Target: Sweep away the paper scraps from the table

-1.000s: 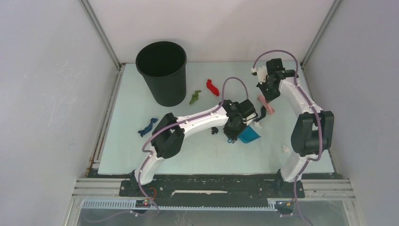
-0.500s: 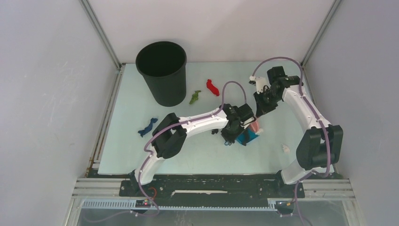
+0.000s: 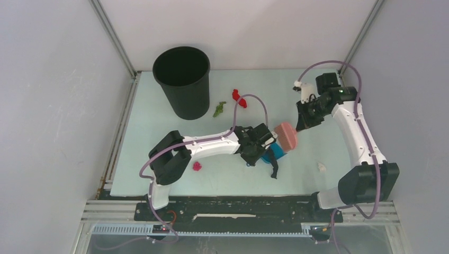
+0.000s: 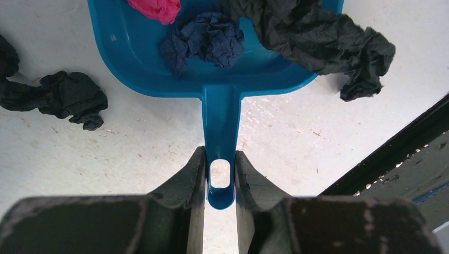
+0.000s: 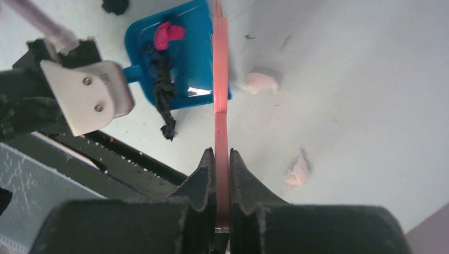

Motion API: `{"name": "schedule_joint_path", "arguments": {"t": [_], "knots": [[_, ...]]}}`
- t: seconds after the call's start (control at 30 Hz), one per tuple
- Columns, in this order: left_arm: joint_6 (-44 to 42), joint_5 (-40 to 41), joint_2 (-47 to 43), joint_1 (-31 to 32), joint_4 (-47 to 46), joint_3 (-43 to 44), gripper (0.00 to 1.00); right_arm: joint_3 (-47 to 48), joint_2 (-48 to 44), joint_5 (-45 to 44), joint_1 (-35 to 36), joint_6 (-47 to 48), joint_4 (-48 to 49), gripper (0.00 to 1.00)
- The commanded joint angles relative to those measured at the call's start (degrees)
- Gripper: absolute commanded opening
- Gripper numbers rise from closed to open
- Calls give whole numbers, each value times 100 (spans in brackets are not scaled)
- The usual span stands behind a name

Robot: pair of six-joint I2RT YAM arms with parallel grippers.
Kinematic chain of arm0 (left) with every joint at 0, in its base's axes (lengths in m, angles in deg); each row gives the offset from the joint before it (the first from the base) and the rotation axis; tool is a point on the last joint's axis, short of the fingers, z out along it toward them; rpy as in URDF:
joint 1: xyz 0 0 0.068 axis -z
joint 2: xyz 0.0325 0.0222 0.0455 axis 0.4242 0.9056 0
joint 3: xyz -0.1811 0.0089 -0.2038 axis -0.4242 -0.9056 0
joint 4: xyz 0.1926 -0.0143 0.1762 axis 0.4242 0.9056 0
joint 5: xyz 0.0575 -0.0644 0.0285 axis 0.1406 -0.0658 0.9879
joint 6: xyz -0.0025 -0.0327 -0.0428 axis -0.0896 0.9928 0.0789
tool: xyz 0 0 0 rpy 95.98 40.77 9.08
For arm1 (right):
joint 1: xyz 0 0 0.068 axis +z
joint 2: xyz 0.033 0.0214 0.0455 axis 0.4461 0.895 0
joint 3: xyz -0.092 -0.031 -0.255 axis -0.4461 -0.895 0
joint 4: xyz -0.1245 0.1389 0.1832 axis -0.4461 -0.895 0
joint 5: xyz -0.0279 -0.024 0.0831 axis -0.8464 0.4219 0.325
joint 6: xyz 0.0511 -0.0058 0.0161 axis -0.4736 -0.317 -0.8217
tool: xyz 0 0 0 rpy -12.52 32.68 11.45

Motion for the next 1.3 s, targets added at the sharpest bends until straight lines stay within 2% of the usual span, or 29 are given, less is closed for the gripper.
{"name": "schedule_joint_path", "arguments": {"t": [0.0, 0.17, 0.3, 0.43, 0.63, 0.77, 0.9, 1.0, 1.27], "knots": [[38, 364, -390, 94, 68, 79, 0, 402, -155, -147, -543, -54, 186, 0], [31, 1289, -301, 18, 679, 538, 0, 362, -312, -91, -944, -94, 388, 0], [-248, 2043, -403, -148, 1420, 717, 0, -115, -704, -154, -1046, -67, 627, 0], [-385, 2204, -833, -341, 1623, 262, 0, -414, -880, -421, -1091, 55, 678, 0], [-385, 2326, -813, -345, 2170, 391, 0, -651, -913, -388, -1104, -25, 917, 0], [-405, 2483, -1147, -353, 2194, 45, 0, -652, -833, -454, -1052, -30, 950, 0], [-317, 1785, -1616, -314, 2214, -466, 1, -649, -873, -851, -1047, 46, 1012, 0], [-319, 1579, -1831, -169, 2222, -811, 1, -651, -877, -1194, -1025, 61, 1050, 0], [-456, 769, -1575, 115, 1980, -1028, 1, -902, -577, -1354, -709, -165, 1167, 0]]}}
